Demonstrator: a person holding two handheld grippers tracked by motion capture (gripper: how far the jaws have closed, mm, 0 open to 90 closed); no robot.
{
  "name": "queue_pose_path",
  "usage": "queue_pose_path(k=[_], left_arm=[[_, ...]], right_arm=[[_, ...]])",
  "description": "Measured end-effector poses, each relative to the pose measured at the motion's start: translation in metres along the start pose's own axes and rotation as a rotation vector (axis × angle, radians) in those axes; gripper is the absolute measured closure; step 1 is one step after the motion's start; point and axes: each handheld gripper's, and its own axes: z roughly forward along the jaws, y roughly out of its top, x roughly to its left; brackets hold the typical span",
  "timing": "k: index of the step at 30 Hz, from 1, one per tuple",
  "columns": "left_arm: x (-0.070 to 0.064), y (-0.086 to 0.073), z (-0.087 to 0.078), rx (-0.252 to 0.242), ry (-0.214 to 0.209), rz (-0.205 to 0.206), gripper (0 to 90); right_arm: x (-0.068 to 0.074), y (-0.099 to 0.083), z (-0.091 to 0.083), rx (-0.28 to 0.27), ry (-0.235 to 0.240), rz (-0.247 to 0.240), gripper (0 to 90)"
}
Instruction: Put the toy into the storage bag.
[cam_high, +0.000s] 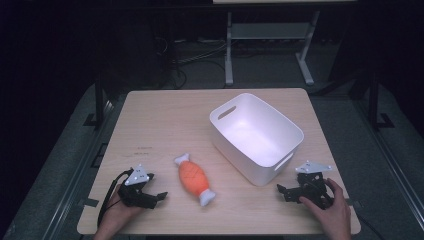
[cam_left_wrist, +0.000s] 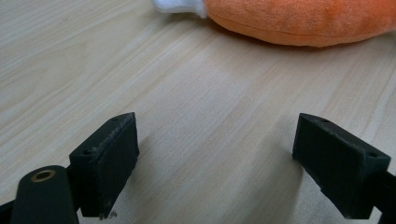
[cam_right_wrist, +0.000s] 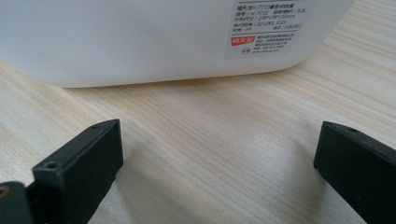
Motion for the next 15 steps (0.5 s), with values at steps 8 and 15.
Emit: queue_pose_path(k=[8, 15], left_arm=[[0.0011, -0.0012, -0.0021, -0.016, 0.007, -0.012, 20.8], [0.0011, 0.0059, -0.0067, -0.011, -0.007, -0.035, 36.1]], right_arm=[[-0.0001, 0.0, 0.0, 0.0, 0.0, -0.002, 0.7], [0.0, 0.0, 0.0, 0.0, 0.0, 0.0, 0.7]])
